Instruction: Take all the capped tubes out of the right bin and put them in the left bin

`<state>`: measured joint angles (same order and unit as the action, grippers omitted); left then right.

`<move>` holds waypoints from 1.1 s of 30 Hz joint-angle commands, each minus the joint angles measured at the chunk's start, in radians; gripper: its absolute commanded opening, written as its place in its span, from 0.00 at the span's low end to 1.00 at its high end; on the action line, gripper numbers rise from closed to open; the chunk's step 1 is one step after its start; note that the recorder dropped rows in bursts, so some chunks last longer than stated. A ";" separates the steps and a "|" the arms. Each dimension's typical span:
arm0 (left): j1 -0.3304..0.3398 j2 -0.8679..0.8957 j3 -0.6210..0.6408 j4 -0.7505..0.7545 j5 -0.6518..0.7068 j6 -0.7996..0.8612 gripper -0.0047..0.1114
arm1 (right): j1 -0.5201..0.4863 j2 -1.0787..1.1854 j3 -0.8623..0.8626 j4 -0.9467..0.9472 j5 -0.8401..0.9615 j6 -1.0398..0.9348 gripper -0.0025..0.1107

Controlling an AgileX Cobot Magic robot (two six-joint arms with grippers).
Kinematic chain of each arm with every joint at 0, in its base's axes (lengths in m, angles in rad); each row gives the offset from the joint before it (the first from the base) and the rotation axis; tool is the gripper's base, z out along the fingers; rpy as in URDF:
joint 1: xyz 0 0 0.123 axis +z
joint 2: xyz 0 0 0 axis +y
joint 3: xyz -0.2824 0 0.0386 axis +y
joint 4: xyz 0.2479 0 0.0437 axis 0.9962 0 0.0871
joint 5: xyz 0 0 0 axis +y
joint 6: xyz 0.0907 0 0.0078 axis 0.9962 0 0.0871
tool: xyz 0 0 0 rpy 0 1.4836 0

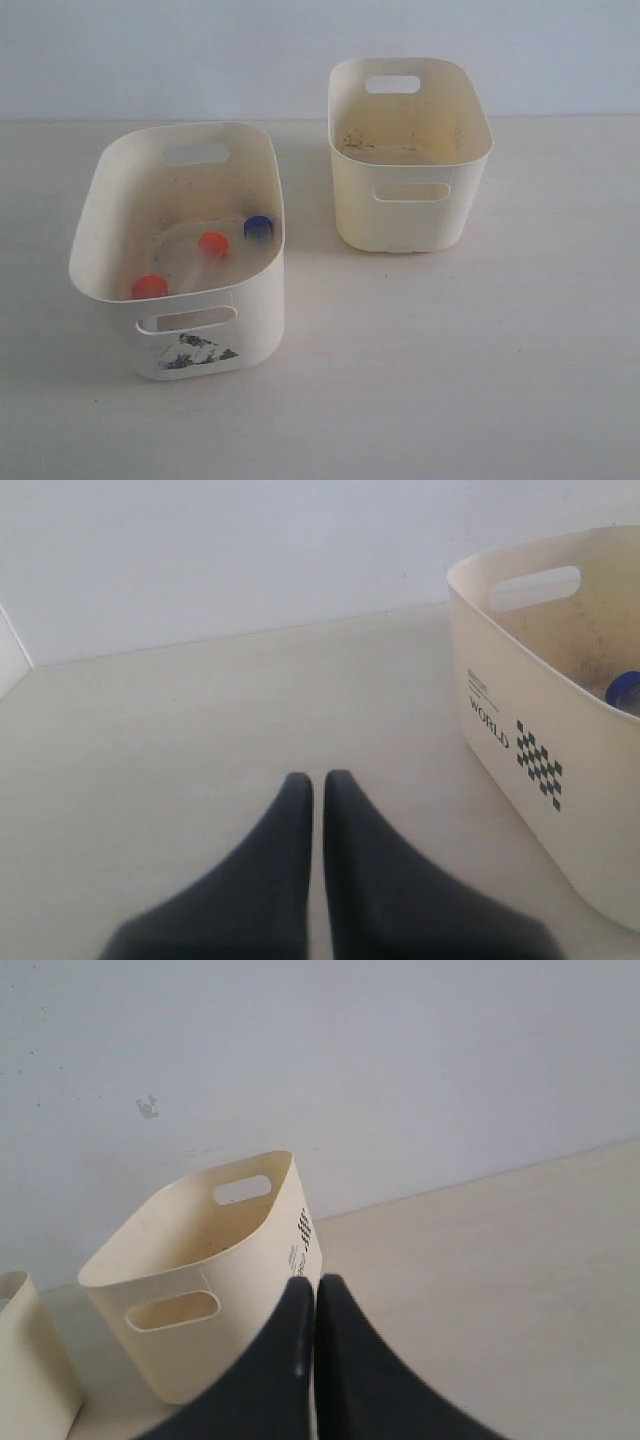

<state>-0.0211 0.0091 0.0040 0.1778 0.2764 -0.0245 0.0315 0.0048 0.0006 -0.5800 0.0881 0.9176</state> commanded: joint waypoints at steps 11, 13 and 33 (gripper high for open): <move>0.001 -0.002 -0.004 -0.001 -0.015 -0.012 0.08 | 0.000 -0.005 -0.001 0.400 0.210 -0.547 0.02; 0.001 -0.002 -0.004 -0.001 -0.015 -0.012 0.08 | 0.000 -0.005 -0.001 0.548 0.243 -0.834 0.02; 0.001 -0.002 -0.004 -0.001 -0.015 -0.012 0.08 | 0.000 -0.005 -0.001 0.548 0.246 -0.876 0.02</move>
<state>-0.0211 0.0091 0.0040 0.1778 0.2764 -0.0245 0.0315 0.0048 0.0006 -0.0329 0.3367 0.0500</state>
